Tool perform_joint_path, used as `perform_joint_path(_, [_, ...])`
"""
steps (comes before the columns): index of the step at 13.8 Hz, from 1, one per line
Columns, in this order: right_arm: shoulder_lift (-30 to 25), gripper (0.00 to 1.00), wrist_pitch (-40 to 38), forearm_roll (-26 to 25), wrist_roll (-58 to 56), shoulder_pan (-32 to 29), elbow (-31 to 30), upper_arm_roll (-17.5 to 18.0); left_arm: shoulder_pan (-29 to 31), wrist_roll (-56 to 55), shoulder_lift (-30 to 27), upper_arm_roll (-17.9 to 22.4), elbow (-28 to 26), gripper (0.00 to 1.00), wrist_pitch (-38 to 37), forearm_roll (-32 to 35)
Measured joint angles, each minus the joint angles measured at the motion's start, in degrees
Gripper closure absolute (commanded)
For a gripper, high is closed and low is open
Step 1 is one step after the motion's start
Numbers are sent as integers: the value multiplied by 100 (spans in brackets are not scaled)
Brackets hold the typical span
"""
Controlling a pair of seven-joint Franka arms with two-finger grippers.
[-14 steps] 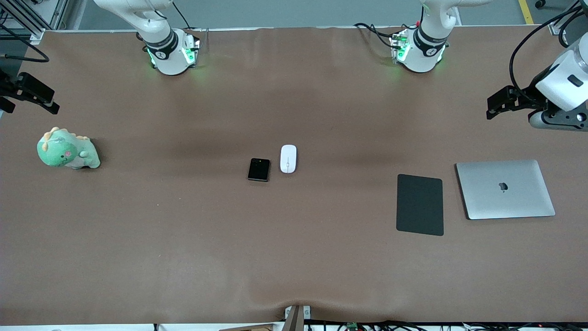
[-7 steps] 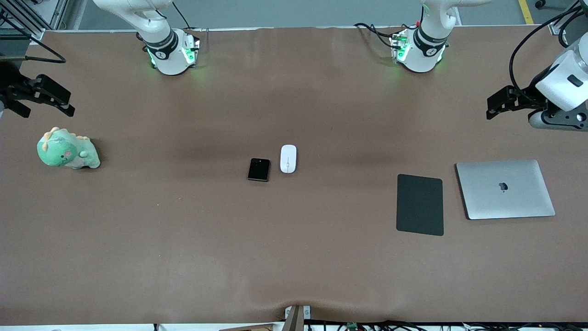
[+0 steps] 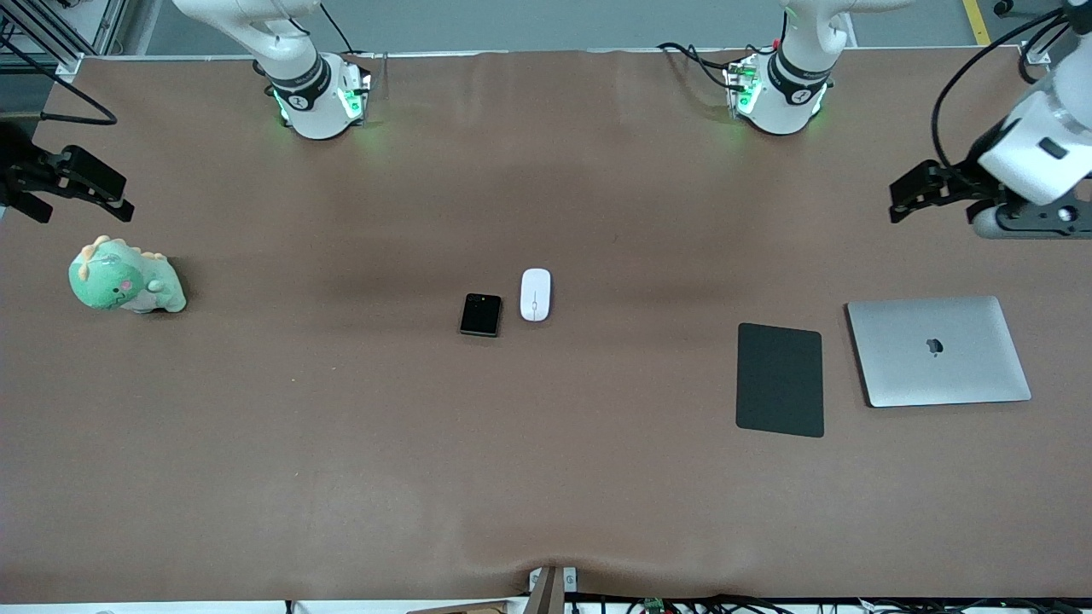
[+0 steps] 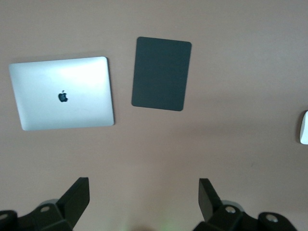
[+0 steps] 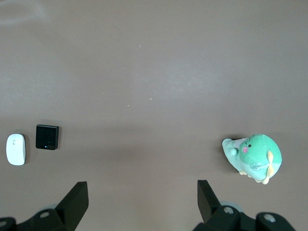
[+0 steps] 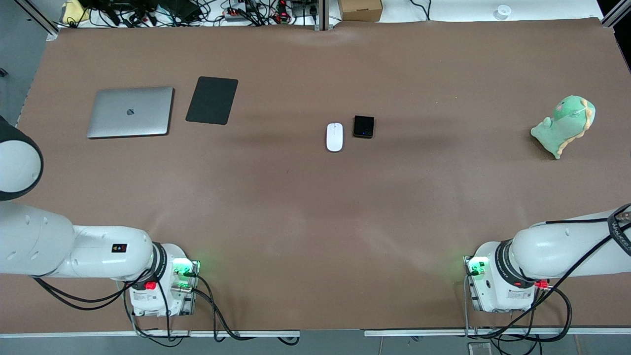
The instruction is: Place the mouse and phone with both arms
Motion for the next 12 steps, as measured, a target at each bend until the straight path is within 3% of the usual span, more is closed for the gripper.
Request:
perform_joint_path(7, [114, 0, 78, -3, 0, -11, 0, -16, -163, -1608, 753, -1129, -10, 0, 457, 0])
perform_joint_path(12, [160, 0, 84, 1, 1, 11, 0, 0, -985, -2822, 1436, -1291, 76, 0, 990, 1])
